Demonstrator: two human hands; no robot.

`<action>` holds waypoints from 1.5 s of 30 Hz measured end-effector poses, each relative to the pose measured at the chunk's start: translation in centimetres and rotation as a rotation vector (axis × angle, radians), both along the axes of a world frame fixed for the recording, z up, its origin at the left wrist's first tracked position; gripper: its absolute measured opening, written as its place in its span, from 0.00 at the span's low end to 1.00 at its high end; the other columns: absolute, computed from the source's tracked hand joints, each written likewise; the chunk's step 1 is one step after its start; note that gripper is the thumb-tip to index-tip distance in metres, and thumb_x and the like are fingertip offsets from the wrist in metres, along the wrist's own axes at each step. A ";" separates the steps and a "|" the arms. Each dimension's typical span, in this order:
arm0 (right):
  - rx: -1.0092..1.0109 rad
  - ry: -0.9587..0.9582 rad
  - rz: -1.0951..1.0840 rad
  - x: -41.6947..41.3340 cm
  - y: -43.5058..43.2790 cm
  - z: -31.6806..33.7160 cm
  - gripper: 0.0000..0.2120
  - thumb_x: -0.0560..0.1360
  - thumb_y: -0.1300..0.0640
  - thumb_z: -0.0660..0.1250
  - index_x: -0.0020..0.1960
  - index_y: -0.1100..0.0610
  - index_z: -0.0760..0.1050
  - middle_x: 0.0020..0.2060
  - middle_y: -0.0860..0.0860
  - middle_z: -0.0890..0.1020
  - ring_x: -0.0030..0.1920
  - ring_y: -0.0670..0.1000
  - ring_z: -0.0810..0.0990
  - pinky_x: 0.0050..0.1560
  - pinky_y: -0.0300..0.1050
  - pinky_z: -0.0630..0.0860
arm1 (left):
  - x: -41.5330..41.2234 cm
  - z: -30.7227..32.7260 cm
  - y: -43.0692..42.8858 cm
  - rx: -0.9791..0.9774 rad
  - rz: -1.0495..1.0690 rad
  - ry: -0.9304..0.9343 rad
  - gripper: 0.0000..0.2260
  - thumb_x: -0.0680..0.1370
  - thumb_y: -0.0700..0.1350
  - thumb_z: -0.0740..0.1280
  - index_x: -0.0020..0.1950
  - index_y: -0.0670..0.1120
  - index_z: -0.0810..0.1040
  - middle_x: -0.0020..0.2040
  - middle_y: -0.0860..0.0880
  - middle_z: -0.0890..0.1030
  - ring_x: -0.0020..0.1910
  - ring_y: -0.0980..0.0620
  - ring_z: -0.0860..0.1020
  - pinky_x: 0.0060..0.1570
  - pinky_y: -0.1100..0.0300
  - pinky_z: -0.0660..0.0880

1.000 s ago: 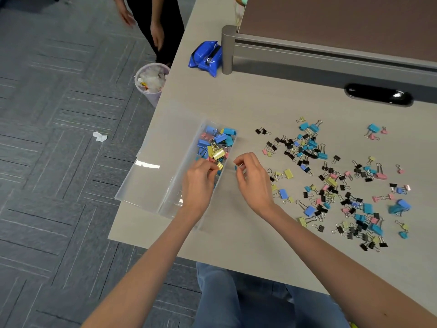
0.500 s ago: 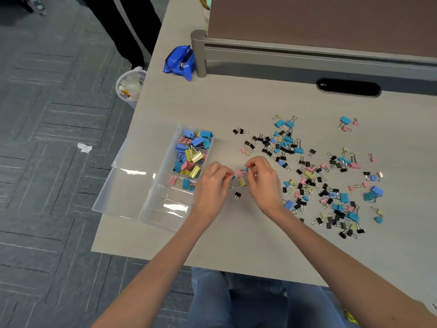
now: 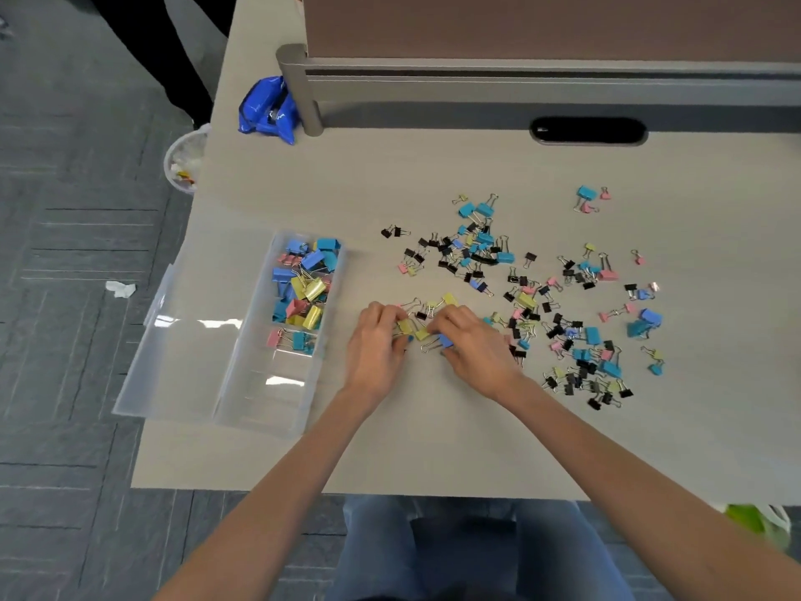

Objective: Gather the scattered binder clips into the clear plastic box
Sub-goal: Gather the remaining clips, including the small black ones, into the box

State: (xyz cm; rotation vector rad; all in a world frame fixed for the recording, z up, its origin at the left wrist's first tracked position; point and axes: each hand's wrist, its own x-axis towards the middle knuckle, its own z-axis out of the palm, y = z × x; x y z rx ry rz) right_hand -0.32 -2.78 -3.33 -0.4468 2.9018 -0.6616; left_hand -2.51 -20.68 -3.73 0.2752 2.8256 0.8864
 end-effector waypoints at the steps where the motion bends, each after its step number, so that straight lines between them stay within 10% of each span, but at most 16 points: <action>1: 0.009 0.015 0.004 -0.1 -0.1 -0.2 0.16 0.67 0.66 0.72 0.52 0.55 0.75 0.52 0.48 0.76 0.52 0.51 0.73 0.38 0.45 0.76 | -0.1 0.0 0.1 -0.022 0.000 -0.004 0.14 0.73 0.41 0.71 0.56 0.47 0.75 0.53 0.49 0.73 0.55 0.50 0.73 0.46 0.55 0.75; 11: 0.008 0.078 -0.085 -0.4 1.3 -0.5 0.14 0.71 0.64 0.70 0.55 0.57 0.74 0.50 0.51 0.78 0.51 0.52 0.77 0.39 0.45 0.75 | -1.1 0.2 0.4 -0.052 -0.027 0.031 0.14 0.72 0.42 0.71 0.55 0.47 0.71 0.50 0.51 0.74 0.50 0.51 0.72 0.41 0.61 0.67; 22: -1.102 -0.661 -0.852 -2.6 0.7 2.4 0.15 0.72 0.75 0.57 0.46 0.60 0.77 0.42 0.57 0.79 0.43 0.52 0.80 0.44 0.43 0.81 | -1.7 2.1 1.1 0.524 0.231 -0.404 0.06 0.80 0.40 0.59 0.46 0.48 0.74 0.50 0.46 0.74 0.45 0.50 0.76 0.44 0.57 0.74; 26: -0.937 -0.597 -0.841 -3.5 0.8 2.2 0.12 0.70 0.72 0.60 0.44 0.59 0.77 0.34 0.52 0.74 0.34 0.47 0.72 0.31 0.35 0.70 | -2.0 2.4 1.3 0.164 0.015 -0.258 0.03 0.78 0.46 0.62 0.45 0.51 0.73 0.48 0.55 0.72 0.46 0.56 0.71 0.44 0.61 0.68; 30: -0.400 -0.277 -0.513 -4.3 1.7 0.8 0.11 0.71 0.66 0.70 0.51 0.55 0.76 0.44 0.49 0.74 0.41 0.45 0.74 0.43 0.41 0.73 | -2.6 1.7 0.8 -0.130 -0.274 -0.118 0.13 0.71 0.50 0.71 0.54 0.57 0.74 0.50 0.56 0.70 0.52 0.56 0.68 0.42 0.61 0.66; 35: 0.062 -0.171 -0.214 -5.5 1.8 0.4 0.18 0.73 0.60 0.71 0.61 0.51 0.74 0.58 0.49 0.71 0.48 0.52 0.78 0.41 0.49 0.77 | -3.3 1.0 0.7 -0.219 -0.422 -0.088 0.21 0.73 0.46 0.71 0.64 0.59 0.72 0.51 0.54 0.69 0.54 0.55 0.67 0.43 0.63 0.64; 45: 0.270 -0.132 -0.046 -5.1 2.9 1.2 0.11 0.76 0.61 0.63 0.58 0.57 0.71 0.57 0.53 0.70 0.47 0.55 0.78 0.37 0.45 0.66 | -3.4 0.3 1.3 -0.140 -0.447 -0.014 0.13 0.76 0.50 0.68 0.60 0.51 0.74 0.54 0.50 0.71 0.55 0.52 0.70 0.46 0.58 0.71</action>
